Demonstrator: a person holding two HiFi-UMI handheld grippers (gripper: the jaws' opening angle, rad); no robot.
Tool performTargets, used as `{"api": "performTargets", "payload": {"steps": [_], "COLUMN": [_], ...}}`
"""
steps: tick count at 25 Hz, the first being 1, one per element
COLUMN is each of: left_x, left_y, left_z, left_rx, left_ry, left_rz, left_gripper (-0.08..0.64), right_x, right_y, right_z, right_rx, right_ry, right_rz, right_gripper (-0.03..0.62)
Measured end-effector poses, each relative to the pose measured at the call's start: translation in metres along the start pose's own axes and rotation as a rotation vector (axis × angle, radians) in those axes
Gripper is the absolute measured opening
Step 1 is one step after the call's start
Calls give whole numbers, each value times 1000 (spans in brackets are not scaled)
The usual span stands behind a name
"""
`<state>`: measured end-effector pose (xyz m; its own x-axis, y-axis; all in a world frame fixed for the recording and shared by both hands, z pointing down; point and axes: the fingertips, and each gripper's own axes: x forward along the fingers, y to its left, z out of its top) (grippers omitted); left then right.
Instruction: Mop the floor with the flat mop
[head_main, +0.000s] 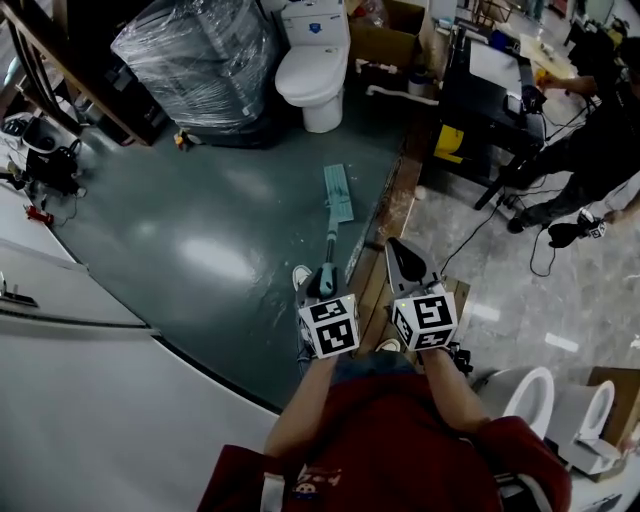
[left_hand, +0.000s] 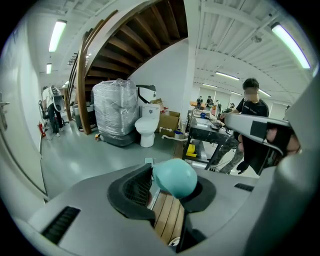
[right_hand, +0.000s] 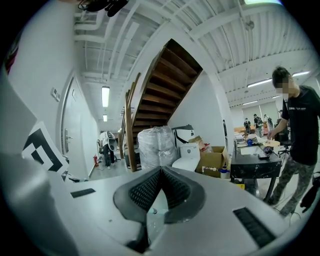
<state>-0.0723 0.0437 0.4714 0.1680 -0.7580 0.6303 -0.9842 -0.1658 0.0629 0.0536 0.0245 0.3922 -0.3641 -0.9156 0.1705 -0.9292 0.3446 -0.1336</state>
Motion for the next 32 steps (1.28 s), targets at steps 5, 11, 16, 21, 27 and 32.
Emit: {"api": "performTargets", "payload": {"steps": [5, 11, 16, 21, 27, 32], "left_x": [-22, -42, -48, -49, -44, -40], "left_y": [4, 11, 15, 17, 18, 13], "left_z": [1, 2, 1, -7, -7, -9], "left_rx": [-7, -21, -30, -49, -53, -63], "left_ry": [-27, -60, -62, -44, -33, -31], "left_rz": [7, 16, 17, 13, 15, -1], "left_gripper": [126, 126, 126, 126, 126, 127], "right_x": [-9, -14, -11, -8, -2, 1], "right_y": [15, 35, 44, 49, 44, 41], "right_z": [8, 10, 15, 12, 11, 6], "right_rx": [-9, -27, -36, -37, -34, -30], "right_ry": [-22, -33, -38, -31, -23, -16], "right_rz": [17, 49, 66, 77, 79, 80], "right_gripper": [17, 17, 17, 17, 17, 17]}}
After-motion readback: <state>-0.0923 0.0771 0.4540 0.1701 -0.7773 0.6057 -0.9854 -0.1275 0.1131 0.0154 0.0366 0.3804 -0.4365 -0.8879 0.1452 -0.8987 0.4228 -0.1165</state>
